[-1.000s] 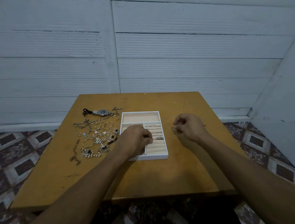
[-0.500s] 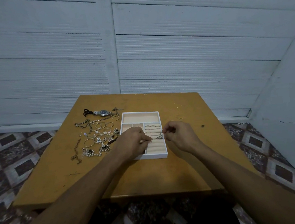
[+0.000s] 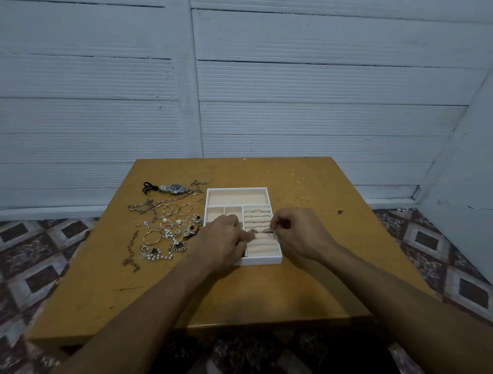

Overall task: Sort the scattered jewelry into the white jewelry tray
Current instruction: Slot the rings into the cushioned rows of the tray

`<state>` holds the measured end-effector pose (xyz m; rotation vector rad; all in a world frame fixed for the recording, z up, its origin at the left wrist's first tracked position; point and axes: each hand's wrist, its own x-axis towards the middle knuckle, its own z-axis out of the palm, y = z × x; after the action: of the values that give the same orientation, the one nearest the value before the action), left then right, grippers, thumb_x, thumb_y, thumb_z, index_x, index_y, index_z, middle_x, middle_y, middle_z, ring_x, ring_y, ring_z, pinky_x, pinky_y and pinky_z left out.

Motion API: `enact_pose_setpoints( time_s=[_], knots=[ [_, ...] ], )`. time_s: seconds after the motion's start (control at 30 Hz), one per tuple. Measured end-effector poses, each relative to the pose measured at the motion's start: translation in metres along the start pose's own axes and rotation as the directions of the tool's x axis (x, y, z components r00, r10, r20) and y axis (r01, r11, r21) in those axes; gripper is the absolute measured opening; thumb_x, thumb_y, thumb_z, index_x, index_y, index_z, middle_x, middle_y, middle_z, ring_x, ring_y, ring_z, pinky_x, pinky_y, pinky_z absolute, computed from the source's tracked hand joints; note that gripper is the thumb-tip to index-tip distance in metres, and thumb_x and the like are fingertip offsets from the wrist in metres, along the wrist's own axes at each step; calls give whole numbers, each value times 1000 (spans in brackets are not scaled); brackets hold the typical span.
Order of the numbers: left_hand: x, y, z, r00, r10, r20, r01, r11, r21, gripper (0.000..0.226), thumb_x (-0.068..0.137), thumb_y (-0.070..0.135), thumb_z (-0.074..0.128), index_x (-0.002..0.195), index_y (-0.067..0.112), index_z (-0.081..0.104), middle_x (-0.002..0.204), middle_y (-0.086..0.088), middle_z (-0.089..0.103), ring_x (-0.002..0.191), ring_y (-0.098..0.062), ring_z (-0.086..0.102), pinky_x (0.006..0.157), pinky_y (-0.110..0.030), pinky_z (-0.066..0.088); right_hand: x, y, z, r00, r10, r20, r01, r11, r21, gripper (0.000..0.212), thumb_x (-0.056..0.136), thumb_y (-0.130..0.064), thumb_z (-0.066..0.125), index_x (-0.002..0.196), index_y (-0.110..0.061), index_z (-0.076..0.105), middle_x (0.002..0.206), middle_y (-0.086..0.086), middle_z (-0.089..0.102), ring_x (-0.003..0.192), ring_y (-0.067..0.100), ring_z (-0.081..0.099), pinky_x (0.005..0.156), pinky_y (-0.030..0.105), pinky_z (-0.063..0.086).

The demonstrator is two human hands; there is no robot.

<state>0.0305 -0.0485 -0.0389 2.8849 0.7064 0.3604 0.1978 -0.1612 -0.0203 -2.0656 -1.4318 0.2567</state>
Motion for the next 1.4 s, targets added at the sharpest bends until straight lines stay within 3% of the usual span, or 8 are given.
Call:
enact_pose_setpoints(
  time_s=[0.13,0.43,0.57,0.8,0.93,1.27,1.4],
  knots=[
    [0,0,1,1000,-1,-9,1,1000,-1,37,97,32,41,129,36,59,99,0,52,96,-15,49,71,-34,48,-1,-1,3,999,-33,25,34,999,-43,14,87,-5,60,87,-13,72,88,0,69,79,11,60,68,20,49],
    [-8,-2,5,989,-38,-140,19,991,-131,32,94,26,51,121,26,68,107,1,63,99,-14,51,77,-33,49,0,-1,7,992,-108,65,118,979,-163,17,88,-8,55,91,-14,71,93,2,70,83,15,61,72,34,54],
    [-7,-3,3,983,-43,-179,20,992,-128,29,94,27,53,118,24,69,107,0,65,99,-17,53,81,-31,45,-1,-2,9,989,-127,76,138,976,-168,15,92,-13,57,98,-14,71,102,2,70,88,13,60,74,26,53],
    [-6,-1,3,976,-36,-215,5,989,-146,28,91,25,56,115,21,71,112,0,63,103,-17,54,86,-36,48,-7,2,12,980,-187,70,199,952,-233,23,94,-14,56,109,-9,72,105,8,63,97,21,57,73,17,31],
    [-5,-1,2,974,-25,-227,-6,991,-134,27,88,22,58,112,18,72,113,-2,64,104,-20,55,86,-39,50,-12,10,21,979,-200,41,204,945,-257,25,92,-13,56,109,-9,73,103,9,61,97,26,58,78,22,38],
    [5,9,2,989,-53,-140,35,991,-128,36,91,29,55,126,22,63,122,1,61,111,-18,52,90,-32,43,-13,8,14,989,-146,19,146,970,-196,29,92,-14,52,114,-16,71,101,4,63,99,22,55,81,31,45],
    [13,14,1,992,-45,-121,30,992,-122,38,91,30,55,127,21,62,124,-2,60,116,-20,50,95,-34,41,-8,9,-1,995,-100,4,99,976,-194,30,93,-17,50,117,-17,68,110,1,66,103,19,56,86,33,46]
  ],
)
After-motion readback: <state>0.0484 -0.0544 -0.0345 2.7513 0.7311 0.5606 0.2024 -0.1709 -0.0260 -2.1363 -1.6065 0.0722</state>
